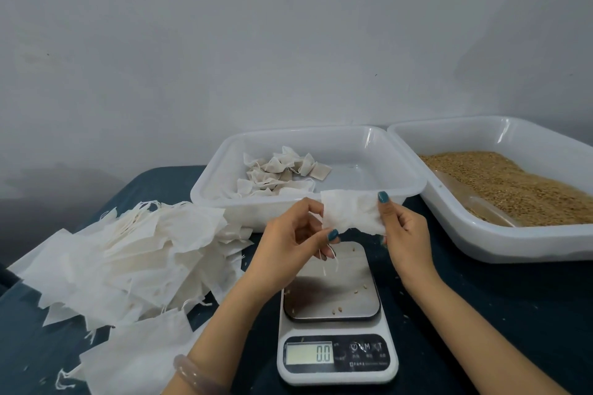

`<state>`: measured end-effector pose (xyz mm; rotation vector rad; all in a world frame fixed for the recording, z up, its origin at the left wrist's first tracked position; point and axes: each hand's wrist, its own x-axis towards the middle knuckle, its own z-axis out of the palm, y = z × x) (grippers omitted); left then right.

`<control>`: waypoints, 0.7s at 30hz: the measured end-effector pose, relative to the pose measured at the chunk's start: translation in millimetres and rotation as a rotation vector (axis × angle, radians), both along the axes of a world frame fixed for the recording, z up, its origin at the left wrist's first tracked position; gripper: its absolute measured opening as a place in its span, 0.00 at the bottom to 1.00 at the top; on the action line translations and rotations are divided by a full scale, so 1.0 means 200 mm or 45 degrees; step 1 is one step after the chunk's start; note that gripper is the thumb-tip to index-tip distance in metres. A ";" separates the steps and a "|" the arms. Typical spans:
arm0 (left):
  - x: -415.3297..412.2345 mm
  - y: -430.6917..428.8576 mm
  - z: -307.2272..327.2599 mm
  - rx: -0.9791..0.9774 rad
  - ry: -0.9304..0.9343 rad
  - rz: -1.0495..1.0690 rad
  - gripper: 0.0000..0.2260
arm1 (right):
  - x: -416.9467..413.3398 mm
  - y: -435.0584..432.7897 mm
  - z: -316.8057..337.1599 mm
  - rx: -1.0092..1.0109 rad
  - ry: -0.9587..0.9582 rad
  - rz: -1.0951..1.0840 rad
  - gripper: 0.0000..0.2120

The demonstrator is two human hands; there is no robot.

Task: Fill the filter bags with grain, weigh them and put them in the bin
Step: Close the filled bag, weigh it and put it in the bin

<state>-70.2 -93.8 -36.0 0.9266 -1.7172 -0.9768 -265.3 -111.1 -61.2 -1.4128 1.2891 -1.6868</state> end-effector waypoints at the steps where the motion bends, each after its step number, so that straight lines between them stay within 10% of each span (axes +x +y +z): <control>1: 0.01 0.00 0.00 -0.014 -0.029 -0.010 0.07 | 0.00 0.00 0.00 0.007 -0.009 -0.003 0.26; 15: 0.02 0.04 0.05 -0.395 -0.330 0.126 0.08 | 0.01 0.03 0.02 -0.035 0.118 0.045 0.23; 21: 0.02 0.07 0.05 -0.893 -0.658 0.458 0.10 | 0.04 0.08 0.04 -0.771 0.677 -0.189 0.14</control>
